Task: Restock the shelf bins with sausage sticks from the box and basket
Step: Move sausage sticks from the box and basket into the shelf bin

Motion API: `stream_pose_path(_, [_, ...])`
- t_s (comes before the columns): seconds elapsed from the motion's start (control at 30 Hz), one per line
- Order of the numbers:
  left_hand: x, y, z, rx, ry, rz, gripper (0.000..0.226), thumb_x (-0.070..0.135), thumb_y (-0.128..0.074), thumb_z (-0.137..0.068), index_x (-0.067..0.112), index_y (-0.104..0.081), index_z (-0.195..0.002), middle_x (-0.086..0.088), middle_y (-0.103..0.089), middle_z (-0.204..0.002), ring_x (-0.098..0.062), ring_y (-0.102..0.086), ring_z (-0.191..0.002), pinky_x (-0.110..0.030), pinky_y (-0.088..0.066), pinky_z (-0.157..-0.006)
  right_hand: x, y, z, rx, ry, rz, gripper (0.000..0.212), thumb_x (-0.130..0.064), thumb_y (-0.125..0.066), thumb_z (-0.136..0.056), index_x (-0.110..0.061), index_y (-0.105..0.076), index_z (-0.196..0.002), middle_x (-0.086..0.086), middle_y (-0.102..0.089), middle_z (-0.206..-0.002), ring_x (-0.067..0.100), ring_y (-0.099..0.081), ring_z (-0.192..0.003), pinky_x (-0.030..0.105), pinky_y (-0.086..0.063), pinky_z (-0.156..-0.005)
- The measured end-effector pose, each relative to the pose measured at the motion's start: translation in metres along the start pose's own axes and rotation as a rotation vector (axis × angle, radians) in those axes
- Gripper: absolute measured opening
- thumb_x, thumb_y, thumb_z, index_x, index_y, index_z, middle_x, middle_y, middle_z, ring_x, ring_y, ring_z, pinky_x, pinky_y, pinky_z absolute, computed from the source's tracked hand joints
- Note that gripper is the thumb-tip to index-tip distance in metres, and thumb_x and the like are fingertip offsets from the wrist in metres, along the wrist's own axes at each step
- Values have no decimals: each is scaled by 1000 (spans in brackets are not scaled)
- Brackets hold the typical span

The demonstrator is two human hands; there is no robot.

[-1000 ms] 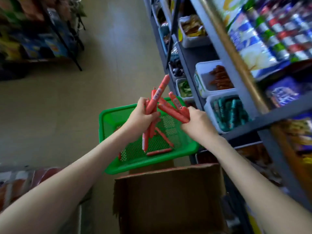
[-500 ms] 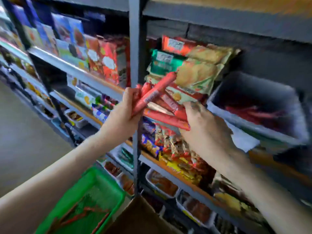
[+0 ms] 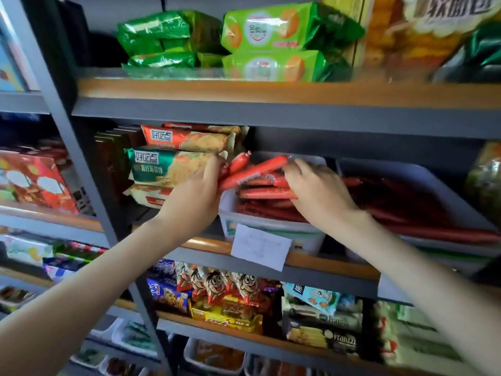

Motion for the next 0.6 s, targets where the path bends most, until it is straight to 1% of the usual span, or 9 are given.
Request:
stream_pose_path(0.07, [2, -5, -4, -24, -5, -36, 20, -1, -54, -89, 10, -38, -96, -18, -56, -84, -43, -55, -64, -29, -21, -46, 8, -15, 2, -123, -6, 8, 49, 0, -84, -42, -5, -64, -86, 8, -62, -77, 28, -63, -55, 26, -46, -49])
stream_pose_path(0.1, [2, -8, -6, -32, 15, -48, 19, 0, -53, -90, 9, -38, -96, -17, -56, -84, -43, -55, -64, -29, -18, -44, 13, -20, 3, -202, -10, -10, 44, -2, -81, -54, -5, -61, -93, 9, -62, -86, 30, -65, -64, 29, -46, -53])
stream_pose_path(0.17, [2, -13, -10, -56, 72, -59, 14, 4, -51, -93, 5, -40, -102, -11, -54, -79, -43, -56, -66, -29, -18, -43, 25, -28, 5, -370, -36, -98, 28, -8, -62, -81, -8, -51, -106, 8, -56, -107, 31, -63, -89, 31, -40, -61])
stream_pose_path(0.23, [2, -20, -14, -70, 81, -65, 14, 7, -50, -95, 8, -37, -100, -1, -46, -72, -42, -56, -65, -30, -20, -43, 34, -32, 6, -479, -59, -198, 22, -11, -54, -87, -12, -49, -108, 5, -54, -113, 29, -60, -97, 30, -35, -62])
stream_pose_path(0.33, [3, -27, -19, -65, 59, -80, 17, 4, -49, -94, 11, -34, -97, -10, -53, -83, -42, -57, -67, -31, -26, -48, 33, -23, 7, -408, -5, -196, 25, -15, -56, -87, -14, -49, -111, 3, -56, -112, 30, -61, -98, 31, -40, -64])
stream_pose_path(0.4, [4, -28, -22, -54, 69, -98, 20, 3, -48, -94, 13, -32, -96, -2, -46, -77, -41, -56, -68, -31, -23, -47, 29, -19, 8, -321, 44, -185, 31, -14, -59, -86, -15, -49, -115, 3, -57, -114, 30, -59, -101, 35, -43, -74])
stream_pose_path(0.47, [5, -26, -25, -33, 72, -123, 14, 2, -49, -93, 7, -38, -100, 0, -42, -74, -41, -58, -67, -28, -20, -43, 23, -16, 7, -229, 103, -165, 37, -8, -62, -81, -15, -52, -115, 4, -58, -111, 29, -58, -102, 36, -42, -82])
stream_pose_path(0.53, [3, -21, -28, 10, 55, -145, 16, 0, -50, -92, 0, -43, -105, -13, -53, -78, -42, -58, -66, -25, -19, -42, 16, -19, 3, -152, 159, -110, 42, -2, -69, -69, -14, -57, -108, 4, -61, -100, 28, -61, -94, 37, -43, -78])
stream_pose_path(0.6, [-1, -16, -29, 53, 43, -147, 16, 1, -52, -91, -2, -44, -104, -19, -57, -83, -41, -57, -65, -28, -22, -44, 12, -20, -1, -105, 159, -125, 49, -6, -78, -61, -12, -61, -107, 5, -62, -95, 27, -61, -89, 34, -44, -74])
Point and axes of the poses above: each hand's wrist, its own z-axis away from the middle knuckle, its own y-axis out of the back of the hand, x = y × z, the point moved 2 cm from there along -z, towards the middle knuckle
